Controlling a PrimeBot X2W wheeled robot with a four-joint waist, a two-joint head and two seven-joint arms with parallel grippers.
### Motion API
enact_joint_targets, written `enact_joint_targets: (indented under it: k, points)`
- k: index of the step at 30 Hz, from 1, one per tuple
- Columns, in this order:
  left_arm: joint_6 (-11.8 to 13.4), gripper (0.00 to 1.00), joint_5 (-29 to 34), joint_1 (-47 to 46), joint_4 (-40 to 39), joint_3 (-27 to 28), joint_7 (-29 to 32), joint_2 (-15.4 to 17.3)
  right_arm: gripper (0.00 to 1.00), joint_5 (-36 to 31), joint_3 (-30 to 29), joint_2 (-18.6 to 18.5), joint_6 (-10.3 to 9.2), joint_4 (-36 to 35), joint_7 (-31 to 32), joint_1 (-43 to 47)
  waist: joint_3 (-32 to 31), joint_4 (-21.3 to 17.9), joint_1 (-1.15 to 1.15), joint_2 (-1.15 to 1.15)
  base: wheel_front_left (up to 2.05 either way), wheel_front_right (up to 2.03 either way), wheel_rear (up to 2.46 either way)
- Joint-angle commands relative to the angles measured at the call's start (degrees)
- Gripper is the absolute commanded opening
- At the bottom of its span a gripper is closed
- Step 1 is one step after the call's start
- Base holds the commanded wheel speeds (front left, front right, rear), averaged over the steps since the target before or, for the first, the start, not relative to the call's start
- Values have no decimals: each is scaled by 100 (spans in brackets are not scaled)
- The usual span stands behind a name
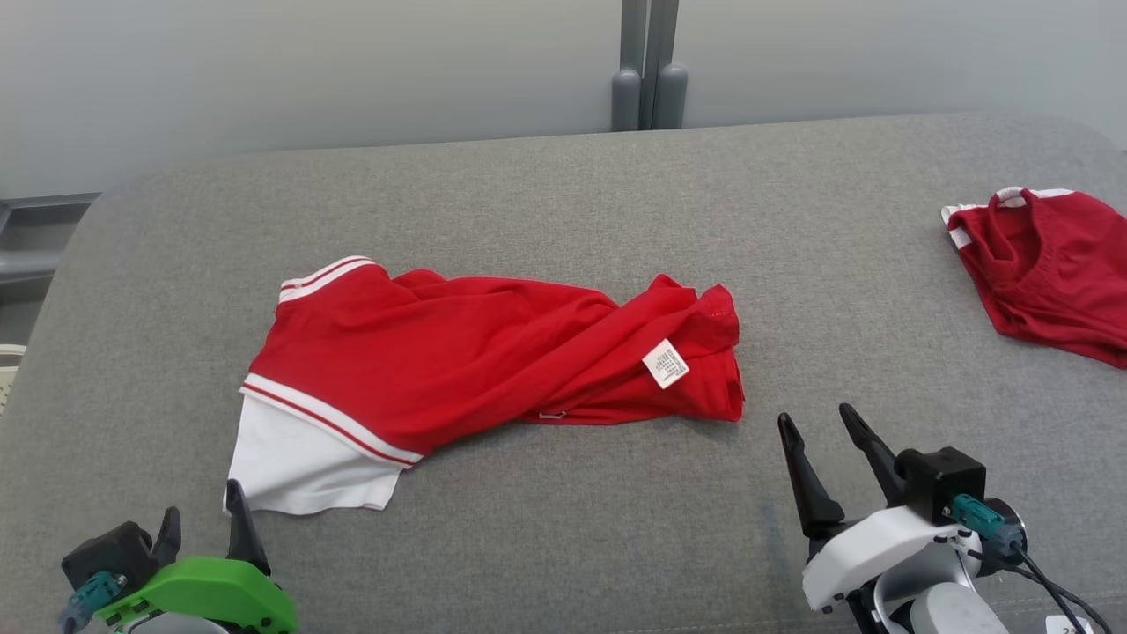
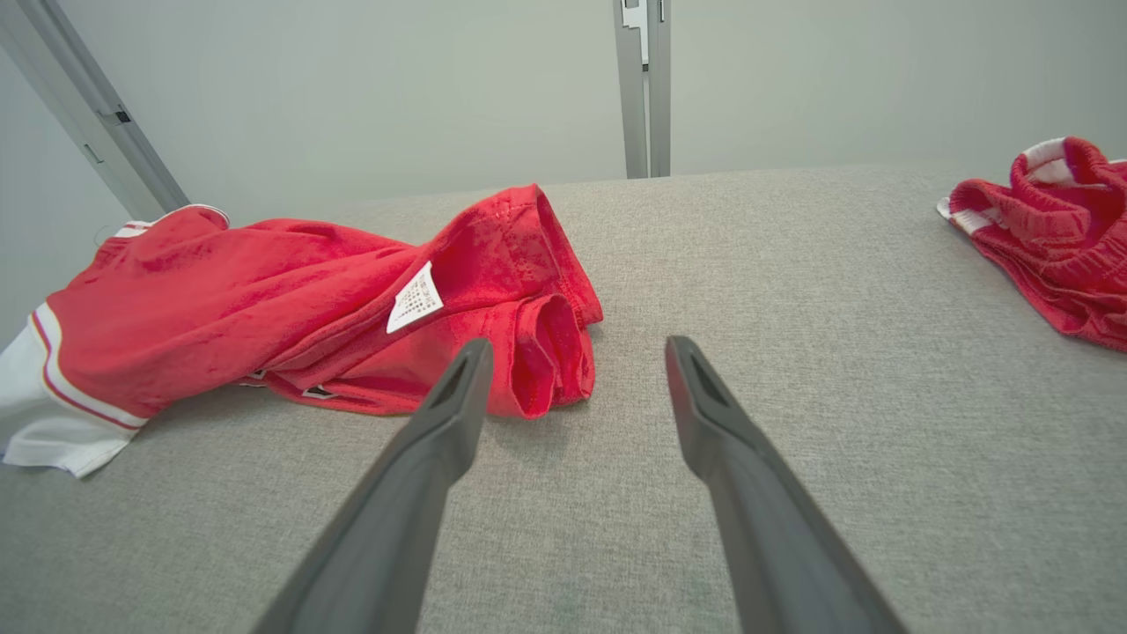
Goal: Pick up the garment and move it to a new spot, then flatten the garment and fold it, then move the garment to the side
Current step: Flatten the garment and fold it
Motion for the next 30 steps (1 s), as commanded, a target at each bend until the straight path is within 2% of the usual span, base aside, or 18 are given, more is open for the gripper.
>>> enact_joint_targets:
  k: [1,4,7,14,15,21,30]
  points:
    - [-45,100,153,75,-76,77,-73,-53,100,-74,-62,-12,-7,-45,28,0,-73,91,0,0,0,0,0]
    - [-128,100,389,155,-254,301,-111,-191,100,-182,-143,-10,-7,-88,81,-68,-121,184,0,0,0,0,0]
    - [-304,100,906,314,-639,683,-107,-422,100,-289,-217,-11,-7,-121,158,-129,-161,278,0,0,0,0,0]
    - [-1030,100,2248,899,-1311,1337,-100,-1045,100,-428,-339,-10,-7,-44,351,-384,-213,458,0,0,0,0,0]
    - [-1030,100,2248,899,-1311,1337,-100,-1045,100,-428,-339,-10,-7,-44,351,-384,-213,458,0,0,0,0,0]
    - [-1685,100,2991,1363,-1577,1669,-101,-1524,100,-642,-533,-10,-7,188,562,-731,-191,613,0,0,0,0,0]
    - [-2355,100,3686,1323,-1493,1751,-102,-1842,100,-631,-720,-161,-7,827,991,-1461,64,839,0,0,0,0,0]
